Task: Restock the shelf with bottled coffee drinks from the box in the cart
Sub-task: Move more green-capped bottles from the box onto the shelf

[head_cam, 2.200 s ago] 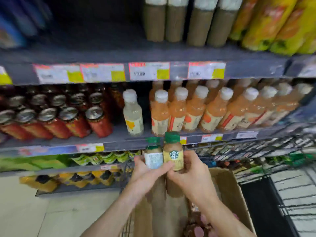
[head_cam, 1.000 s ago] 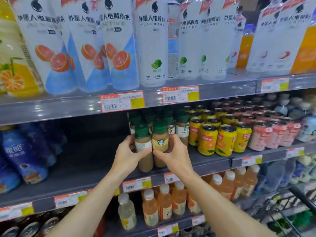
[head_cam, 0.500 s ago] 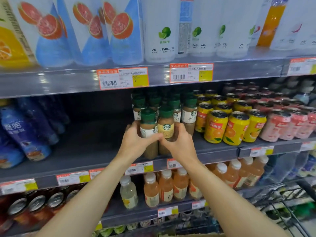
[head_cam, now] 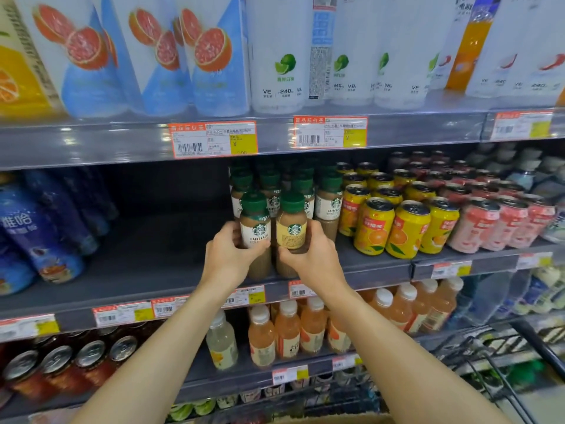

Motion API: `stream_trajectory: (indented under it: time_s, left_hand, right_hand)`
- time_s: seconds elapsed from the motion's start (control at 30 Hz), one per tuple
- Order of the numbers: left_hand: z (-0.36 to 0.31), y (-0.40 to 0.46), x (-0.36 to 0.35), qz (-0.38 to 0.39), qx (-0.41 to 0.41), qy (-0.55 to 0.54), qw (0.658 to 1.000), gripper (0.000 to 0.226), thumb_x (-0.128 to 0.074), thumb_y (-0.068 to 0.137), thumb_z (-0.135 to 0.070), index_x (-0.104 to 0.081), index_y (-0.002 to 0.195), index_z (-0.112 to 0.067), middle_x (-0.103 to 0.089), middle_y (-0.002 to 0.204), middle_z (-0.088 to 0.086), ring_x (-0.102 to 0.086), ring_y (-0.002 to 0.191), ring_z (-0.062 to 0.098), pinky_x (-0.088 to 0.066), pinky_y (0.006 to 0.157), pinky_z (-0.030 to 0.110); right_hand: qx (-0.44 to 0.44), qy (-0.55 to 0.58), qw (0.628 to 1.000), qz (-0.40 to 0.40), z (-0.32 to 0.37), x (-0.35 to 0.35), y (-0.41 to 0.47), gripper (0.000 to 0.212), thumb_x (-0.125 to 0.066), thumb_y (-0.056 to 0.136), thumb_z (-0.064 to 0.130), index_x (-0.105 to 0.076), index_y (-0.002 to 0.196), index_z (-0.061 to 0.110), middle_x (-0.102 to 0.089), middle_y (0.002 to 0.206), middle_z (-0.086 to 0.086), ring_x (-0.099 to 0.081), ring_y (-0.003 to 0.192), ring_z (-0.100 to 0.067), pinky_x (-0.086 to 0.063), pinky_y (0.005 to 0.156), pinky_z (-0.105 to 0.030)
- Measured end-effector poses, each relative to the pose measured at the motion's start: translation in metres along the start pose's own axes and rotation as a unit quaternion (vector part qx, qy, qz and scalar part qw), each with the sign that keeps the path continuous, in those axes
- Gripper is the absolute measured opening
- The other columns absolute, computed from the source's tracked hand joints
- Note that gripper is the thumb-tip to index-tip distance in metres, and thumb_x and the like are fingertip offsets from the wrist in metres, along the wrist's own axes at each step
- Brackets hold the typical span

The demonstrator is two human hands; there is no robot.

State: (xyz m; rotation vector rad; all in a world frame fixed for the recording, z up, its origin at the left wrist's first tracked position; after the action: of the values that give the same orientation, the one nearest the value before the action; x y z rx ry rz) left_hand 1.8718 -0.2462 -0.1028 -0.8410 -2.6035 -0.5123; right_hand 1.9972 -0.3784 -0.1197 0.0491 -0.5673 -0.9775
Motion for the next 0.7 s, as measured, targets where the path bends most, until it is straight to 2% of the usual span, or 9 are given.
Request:
stream_trajectory:
  time_s: [0.13,0.27,0.33,0.7]
  left_hand:
    - [-0.004,0.002,-0.003,-0.003,0.006,0.025,1.000,0.032,-0.079,0.077,-0.028,-0.065,0.105,-0.020,-0.067,0.091,-0.012,-0.059,0.080,-0.005,-0.043,0.060,0.005]
    - [-0.007,0.013,-0.011,0.006,0.028,0.078,0.997,0.035,-0.080,0.075,-0.034,-0.068,0.105,-0.019,-0.071,0.098,-0.005,-0.065,0.091,0.013,-0.054,0.080,0.031]
    - [-0.007,0.017,-0.015,0.008,0.035,0.085,0.996,0.036,-0.080,0.075,-0.036,-0.068,0.105,-0.020,-0.071,0.098,-0.004,-0.065,0.094,0.015,-0.055,0.085,0.037]
    - [-0.020,0.024,-0.035,-0.019,0.013,0.082,0.996,0.036,-0.077,0.077,-0.037,-0.063,0.105,-0.019,-0.070,0.099,-0.001,-0.065,0.096,0.020,-0.055,0.085,0.040]
  right_hand:
    - [0.007,-0.007,1.000,0.001,0.003,0.002,0.001,0.051,-0.079,0.076,0.026,-0.052,0.120,0.021,-0.065,0.109,0.008,-0.062,0.100,-0.008,-0.053,0.082,-0.028]
    - [0.008,-0.009,1.000,-0.001,0.003,0.004,0.004,0.046,-0.078,0.076,0.023,-0.055,0.116,0.020,-0.066,0.106,0.007,-0.063,0.098,-0.010,-0.054,0.081,-0.029]
    - [0.009,-0.009,1.000,-0.004,0.000,0.008,0.006,0.046,-0.078,0.076,0.023,-0.055,0.115,0.020,-0.067,0.106,0.007,-0.064,0.098,-0.010,-0.055,0.082,-0.030]
    - [0.008,-0.002,1.000,-0.025,-0.018,0.037,0.006,0.048,-0.077,0.077,0.020,-0.053,0.118,0.024,-0.065,0.109,0.008,-0.062,0.101,-0.008,-0.055,0.087,-0.034]
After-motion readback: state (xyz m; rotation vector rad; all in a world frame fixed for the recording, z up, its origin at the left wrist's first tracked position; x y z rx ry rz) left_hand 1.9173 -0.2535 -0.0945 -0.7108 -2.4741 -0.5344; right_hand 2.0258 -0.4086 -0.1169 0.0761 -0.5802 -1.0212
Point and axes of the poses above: each hand's wrist, its own y-axis towards the middle knuckle, its own x-axis out of the back of the hand, z = x × y, the point moved 7 cm from there along y, towards the middle knuckle
